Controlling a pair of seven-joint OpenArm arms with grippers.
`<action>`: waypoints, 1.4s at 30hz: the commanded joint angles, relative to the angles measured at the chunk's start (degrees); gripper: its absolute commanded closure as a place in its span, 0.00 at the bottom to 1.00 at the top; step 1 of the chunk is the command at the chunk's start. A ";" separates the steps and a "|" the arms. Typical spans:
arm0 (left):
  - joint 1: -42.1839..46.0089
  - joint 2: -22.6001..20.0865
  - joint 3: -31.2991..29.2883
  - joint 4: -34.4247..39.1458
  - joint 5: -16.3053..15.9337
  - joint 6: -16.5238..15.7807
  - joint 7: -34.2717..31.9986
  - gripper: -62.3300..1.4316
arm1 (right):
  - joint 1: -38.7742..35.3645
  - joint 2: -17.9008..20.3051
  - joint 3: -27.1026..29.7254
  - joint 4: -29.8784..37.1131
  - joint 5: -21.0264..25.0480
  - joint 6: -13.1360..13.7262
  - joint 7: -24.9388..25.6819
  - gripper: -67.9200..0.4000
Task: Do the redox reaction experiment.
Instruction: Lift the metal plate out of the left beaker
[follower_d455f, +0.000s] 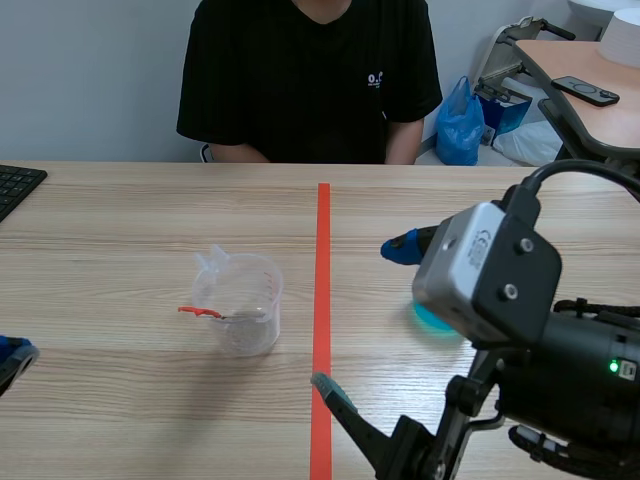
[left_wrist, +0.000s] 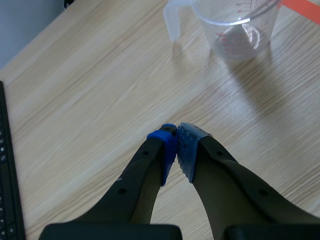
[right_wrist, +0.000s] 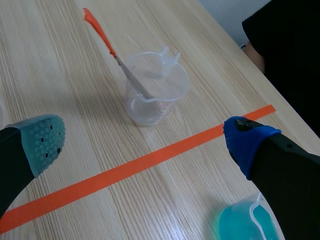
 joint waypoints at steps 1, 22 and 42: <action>0.59 -0.31 -1.18 -1.90 0.07 0.15 -1.86 0.93 | 1.27 0.28 -0.33 0.87 -0.15 -0.24 1.03 0.00; 1.49 -0.83 -8.48 -24.39 4.50 1.51 -19.56 0.93 | 16.00 0.22 -17.27 -5.57 -2.91 -3.26 2.16 0.00; 1.53 -0.81 -9.94 -37.46 6.03 2.56 -28.26 0.93 | 32.70 -4.22 -31.41 -18.91 -5.51 -14.01 6.32 0.00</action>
